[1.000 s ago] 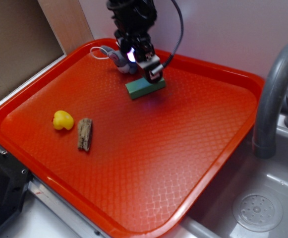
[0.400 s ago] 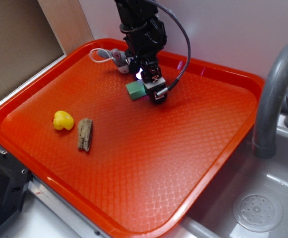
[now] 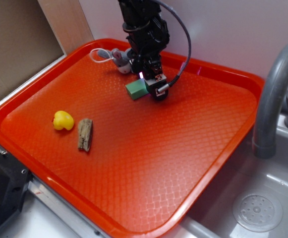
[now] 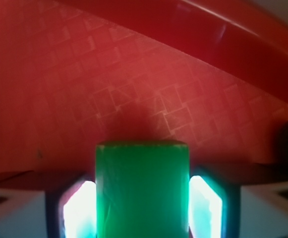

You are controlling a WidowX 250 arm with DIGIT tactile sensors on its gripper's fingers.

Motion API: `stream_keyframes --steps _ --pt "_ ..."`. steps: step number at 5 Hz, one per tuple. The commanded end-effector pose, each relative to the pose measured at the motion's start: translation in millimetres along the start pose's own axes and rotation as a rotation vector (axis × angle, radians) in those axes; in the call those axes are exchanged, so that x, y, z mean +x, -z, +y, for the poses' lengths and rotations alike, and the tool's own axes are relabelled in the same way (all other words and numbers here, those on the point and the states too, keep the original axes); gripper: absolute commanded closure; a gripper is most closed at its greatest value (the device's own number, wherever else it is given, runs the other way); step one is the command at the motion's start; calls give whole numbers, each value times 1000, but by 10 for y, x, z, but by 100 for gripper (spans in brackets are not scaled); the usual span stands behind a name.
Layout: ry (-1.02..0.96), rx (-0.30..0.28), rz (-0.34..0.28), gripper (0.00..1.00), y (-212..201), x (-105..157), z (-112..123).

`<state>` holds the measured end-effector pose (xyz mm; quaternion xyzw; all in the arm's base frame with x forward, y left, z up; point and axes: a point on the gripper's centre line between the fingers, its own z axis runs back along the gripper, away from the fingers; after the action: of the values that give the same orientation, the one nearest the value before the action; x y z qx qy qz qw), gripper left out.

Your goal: Grab the green block.

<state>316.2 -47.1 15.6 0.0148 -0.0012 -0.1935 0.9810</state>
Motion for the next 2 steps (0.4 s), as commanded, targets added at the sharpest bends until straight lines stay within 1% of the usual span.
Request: stream_keyframes --steps 1,2 --pt "-57 61 33 100 -202 -99 51" --pt "-141 49 28 100 -535 -203 168"
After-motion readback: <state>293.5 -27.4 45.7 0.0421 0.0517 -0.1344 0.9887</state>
